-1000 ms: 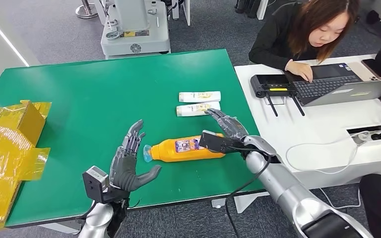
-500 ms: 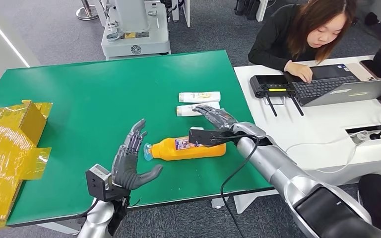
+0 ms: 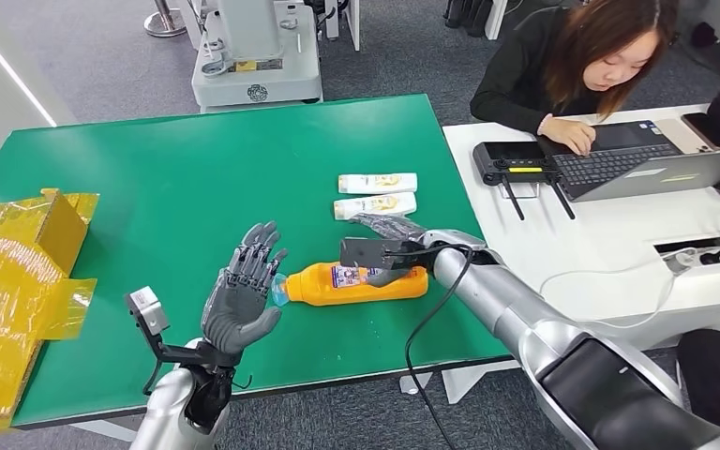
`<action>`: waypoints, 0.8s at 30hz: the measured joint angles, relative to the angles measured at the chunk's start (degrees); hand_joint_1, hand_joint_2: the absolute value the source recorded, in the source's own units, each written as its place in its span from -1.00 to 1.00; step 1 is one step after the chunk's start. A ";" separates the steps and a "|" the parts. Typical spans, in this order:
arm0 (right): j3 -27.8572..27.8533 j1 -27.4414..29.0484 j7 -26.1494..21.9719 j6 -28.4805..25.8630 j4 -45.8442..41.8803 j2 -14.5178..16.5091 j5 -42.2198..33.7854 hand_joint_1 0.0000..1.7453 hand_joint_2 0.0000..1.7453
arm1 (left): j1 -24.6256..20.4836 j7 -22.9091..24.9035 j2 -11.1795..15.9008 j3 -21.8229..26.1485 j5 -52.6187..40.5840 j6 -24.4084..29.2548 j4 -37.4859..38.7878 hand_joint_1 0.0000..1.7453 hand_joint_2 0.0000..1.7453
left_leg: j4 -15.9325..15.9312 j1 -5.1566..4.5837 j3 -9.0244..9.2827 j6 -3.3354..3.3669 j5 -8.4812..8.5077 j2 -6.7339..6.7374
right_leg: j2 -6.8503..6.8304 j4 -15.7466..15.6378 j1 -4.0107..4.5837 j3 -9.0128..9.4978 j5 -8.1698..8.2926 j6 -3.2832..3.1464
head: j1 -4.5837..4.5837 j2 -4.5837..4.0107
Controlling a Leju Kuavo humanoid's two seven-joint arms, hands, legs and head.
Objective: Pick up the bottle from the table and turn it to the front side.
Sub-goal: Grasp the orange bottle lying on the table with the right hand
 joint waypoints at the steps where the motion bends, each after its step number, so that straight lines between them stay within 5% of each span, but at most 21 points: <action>1: -0.05 -0.26 0.19 1.07 0.48 0.24 -0.85 -1.00 1.00 | -0.36 0.81 -0.02 0.22 1.50 -1.13 0.66 -1.00 1.00 | 0.00 0.00 0.00 0.00 0.00 0.00 | 0.00 0.00 0.00 0.00 0.00 0.00 | 0.00 0.00; 11: -0.46 -1.41 2.75 7.92 4.23 1.43 -5.14 -1.00 1.00 | -2.69 4.34 -0.38 0.80 9.00 -6.62 6.10 -1.00 1.00 | 0.00 0.00 -0.04 0.00 -0.01 -0.05 | -0.03 -0.01 0.00 -0.03 -0.01 0.00 | -0.01 0.00; 22: 4.80 -3.02 5.51 13.91 5.62 1.55 2.73 -1.00 1.00 | -1.99 6.10 -0.37 1.61 14.57 -9.86 9.18 -1.00 1.00 | 0.00 0.01 -0.05 0.00 0.00 -0.07 | -0.04 -0.01 0.00 -0.04 -0.01 0.00 | -0.01 0.00; 24: 6.42 -3.55 6.01 14.80 5.79 1.55 4.30 -0.48 1.00 | -2.12 6.67 -0.39 1.75 14.94 -9.81 9.43 -1.00 1.00 | 0.00 0.01 -0.04 0.00 0.00 -0.06 | -0.04 -0.01 0.00 -0.04 -0.01 0.00 | -0.01 0.00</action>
